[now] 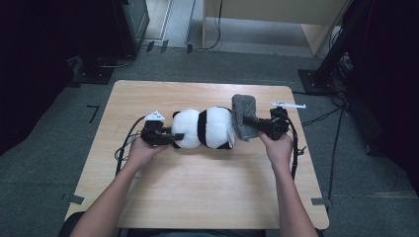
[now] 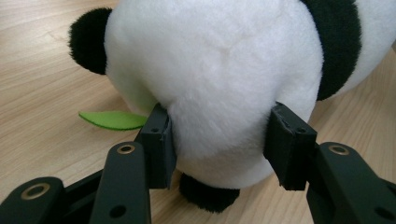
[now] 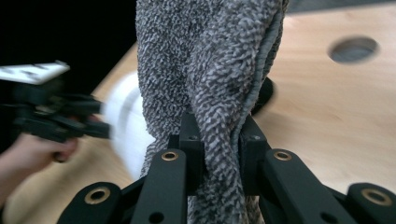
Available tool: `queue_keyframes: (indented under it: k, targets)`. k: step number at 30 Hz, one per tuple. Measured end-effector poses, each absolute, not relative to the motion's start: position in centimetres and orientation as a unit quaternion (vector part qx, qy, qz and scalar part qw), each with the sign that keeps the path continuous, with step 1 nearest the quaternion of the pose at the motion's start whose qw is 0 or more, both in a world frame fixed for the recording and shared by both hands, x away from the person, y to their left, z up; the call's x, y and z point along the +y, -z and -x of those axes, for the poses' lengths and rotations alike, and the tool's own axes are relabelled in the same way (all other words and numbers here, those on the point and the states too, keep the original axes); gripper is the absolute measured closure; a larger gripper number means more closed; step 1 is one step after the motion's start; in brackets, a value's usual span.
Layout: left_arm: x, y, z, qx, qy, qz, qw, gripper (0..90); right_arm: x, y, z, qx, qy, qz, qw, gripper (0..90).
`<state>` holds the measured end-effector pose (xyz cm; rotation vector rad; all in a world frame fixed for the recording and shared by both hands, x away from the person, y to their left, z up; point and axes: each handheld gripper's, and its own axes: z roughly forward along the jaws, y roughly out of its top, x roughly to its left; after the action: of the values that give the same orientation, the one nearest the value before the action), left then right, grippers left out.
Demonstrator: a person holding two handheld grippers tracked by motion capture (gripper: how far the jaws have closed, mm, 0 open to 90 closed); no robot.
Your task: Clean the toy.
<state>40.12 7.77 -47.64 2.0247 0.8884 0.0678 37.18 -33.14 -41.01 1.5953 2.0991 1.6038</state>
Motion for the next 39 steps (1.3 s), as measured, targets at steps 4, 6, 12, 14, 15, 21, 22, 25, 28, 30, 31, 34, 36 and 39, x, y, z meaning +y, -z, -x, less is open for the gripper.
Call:
queue_keyframes:
  k: [4, 6, 12, 14, 15, 21, 22, 25, 28, 30, 31, 34, 36, 39]
  targets:
    - [7.4, 47.6, -39.9, 0.352, -0.022, -0.820, 0.451, 49.7, -32.1, 39.3, -36.5, 0.688, -0.533, -0.492, 0.027, 77.7]
    - [7.2, 47.6, -39.8, 0.350, -0.021, -0.821, 0.451, 49.6, -31.4, 38.9, -36.3, 0.693, -0.538, -0.480, 0.020, 77.6]
    - [7.0, 47.8, -39.7, 0.343, -0.036, -0.821, 0.455, 45.7, -29.3, 40.4, -37.0, 0.723, -0.505, -0.471, -0.002, 77.5]
    - [7.0, 47.8, -39.7, 0.344, -0.045, -0.820, 0.456, 42.0, -28.9, 41.2, -37.3, 0.727, -0.501, -0.469, 0.002, 76.9]
    - [7.1, 47.9, -39.8, 0.345, -0.043, -0.817, 0.459, 39.4, -28.9, 41.5, -37.3, 0.725, -0.505, -0.468, 0.006, 76.7]
    - [7.3, 47.3, -39.6, 0.343, -0.054, -0.811, 0.471, 34.7, -29.2, 42.1, -37.8, 0.723, -0.484, -0.491, 0.038, 77.1]
    - [7.4, 47.2, -39.5, 0.341, -0.057, -0.810, 0.473, 35.8, -29.2, 42.2, -37.9, 0.723, -0.479, -0.495, 0.047, 77.2]
    - [7.8, 47.0, -39.1, 0.336, -0.061, -0.810, 0.477, 36.3, -29.5, 42.6, -38.4, 0.717, -0.480, -0.503, 0.046, 77.3]
    - [8.1, 47.0, -38.8, 0.327, -0.063, -0.811, 0.480, 35.9, -29.8, 42.7, -39.0, 0.715, -0.479, -0.508, 0.044, 77.3]
    - [8.2, 47.1, -38.6, 0.325, -0.059, -0.808, 0.488, 35.3, -29.9, 42.7, -39.5, 0.714, -0.479, -0.508, 0.042, 77.3]
    - [8.2, 47.1, -38.6, 0.322, -0.055, -0.810, 0.488, 35.1, -29.9, 42.8, -39.6, 0.713, -0.480, -0.509, 0.043, 77.3]
    - [7.8, 47.4, -38.5, 0.322, -0.062, -0.817, 0.475, 34.2, -29.9, 42.8, -40.2, 0.713, -0.478, -0.512, 0.039, 77.4]
    - [7.7, 47.8, -38.4, 0.321, -0.070, -0.822, 0.466, 33.2, -29.9, 42.8, -40.4, 0.715, -0.476, -0.510, 0.040, 77.4]
    - [7.3, 48.3, -38.4, 0.322, -0.075, -0.824, 0.460, 32.5, -30.0, 42.9, -40.7, 0.714, -0.478, -0.511, 0.040, 77.4]
